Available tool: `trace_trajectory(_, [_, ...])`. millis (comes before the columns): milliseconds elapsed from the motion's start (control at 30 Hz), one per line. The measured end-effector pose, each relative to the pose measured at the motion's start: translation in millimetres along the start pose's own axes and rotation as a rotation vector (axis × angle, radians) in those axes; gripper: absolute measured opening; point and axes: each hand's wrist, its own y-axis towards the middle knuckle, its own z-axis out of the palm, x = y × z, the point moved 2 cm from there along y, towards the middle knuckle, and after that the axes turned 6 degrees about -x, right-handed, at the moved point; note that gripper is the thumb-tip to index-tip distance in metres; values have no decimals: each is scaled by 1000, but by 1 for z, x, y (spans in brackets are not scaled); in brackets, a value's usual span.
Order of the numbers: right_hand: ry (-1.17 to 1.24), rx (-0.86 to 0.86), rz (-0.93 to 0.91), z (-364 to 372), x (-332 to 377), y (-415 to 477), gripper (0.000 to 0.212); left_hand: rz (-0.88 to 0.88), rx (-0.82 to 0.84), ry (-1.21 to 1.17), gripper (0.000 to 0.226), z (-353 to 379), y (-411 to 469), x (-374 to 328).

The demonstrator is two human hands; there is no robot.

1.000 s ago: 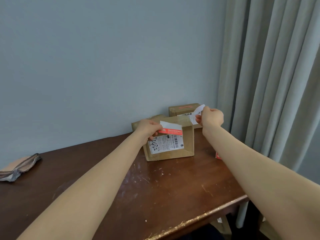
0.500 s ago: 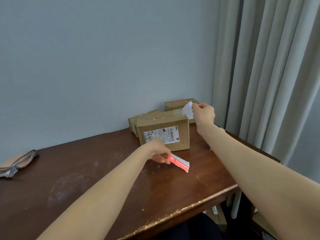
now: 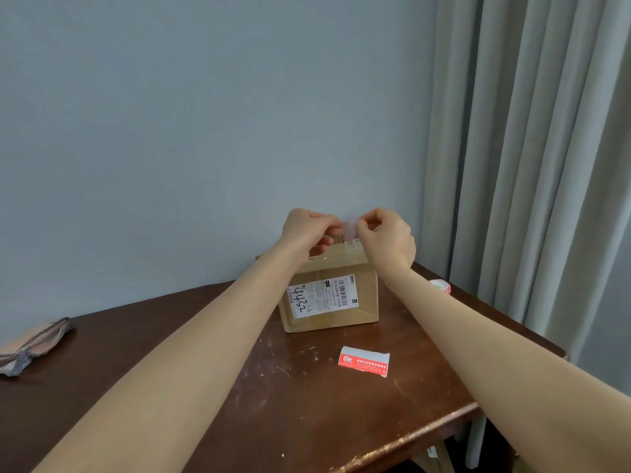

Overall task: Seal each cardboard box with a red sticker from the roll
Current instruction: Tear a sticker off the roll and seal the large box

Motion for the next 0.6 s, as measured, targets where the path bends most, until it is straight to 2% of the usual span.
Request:
trace_trajectory(167, [-146, -17, -174, 7, 8, 3, 20, -54, 25, -33, 19, 0, 6, -5])
trace_trajectory(367, [-233, 5, -334, 19, 12, 5, 22, -73, 8, -38, 18, -3, 18, -7])
trace_trajectory(600, [-251, 49, -391, 30, 7, 11, 24, -107, 4, -59, 16, -4, 31, 0])
